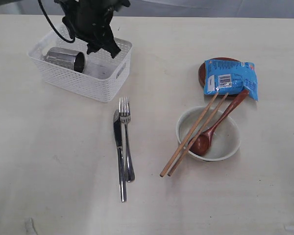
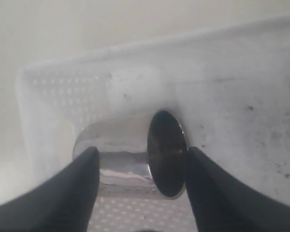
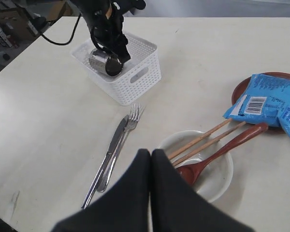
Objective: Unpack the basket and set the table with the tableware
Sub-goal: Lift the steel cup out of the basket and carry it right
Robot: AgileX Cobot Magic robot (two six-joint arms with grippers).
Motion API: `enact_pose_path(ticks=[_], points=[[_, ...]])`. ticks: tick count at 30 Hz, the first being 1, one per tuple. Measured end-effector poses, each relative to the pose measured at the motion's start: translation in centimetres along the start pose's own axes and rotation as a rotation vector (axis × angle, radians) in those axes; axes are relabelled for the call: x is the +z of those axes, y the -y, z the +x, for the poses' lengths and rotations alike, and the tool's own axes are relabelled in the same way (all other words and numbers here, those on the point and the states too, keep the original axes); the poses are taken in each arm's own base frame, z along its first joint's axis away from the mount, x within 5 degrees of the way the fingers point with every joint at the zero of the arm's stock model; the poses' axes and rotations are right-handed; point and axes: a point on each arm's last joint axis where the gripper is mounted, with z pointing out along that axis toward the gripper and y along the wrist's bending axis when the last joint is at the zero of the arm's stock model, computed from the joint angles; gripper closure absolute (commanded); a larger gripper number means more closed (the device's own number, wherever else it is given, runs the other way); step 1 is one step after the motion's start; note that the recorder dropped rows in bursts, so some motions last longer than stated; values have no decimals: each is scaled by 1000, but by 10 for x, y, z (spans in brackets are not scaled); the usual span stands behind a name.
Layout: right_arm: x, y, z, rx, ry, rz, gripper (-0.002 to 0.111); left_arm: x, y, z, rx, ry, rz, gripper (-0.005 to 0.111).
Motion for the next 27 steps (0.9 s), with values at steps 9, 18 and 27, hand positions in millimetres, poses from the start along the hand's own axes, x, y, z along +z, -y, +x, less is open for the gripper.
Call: enact_pose_path(ticks=[9, 18, 27], points=[[-3, 1, 0, 0, 13, -9, 109, 31, 10, -2, -10, -47, -93, 61], [-8, 4, 1, 6, 33, -20, 109, 38, 9, -2, -2, -54, -121, 99], [-8, 4, 1, 6, 33, -20, 109, 36, 6, -3, 58, -47, -148, 107]])
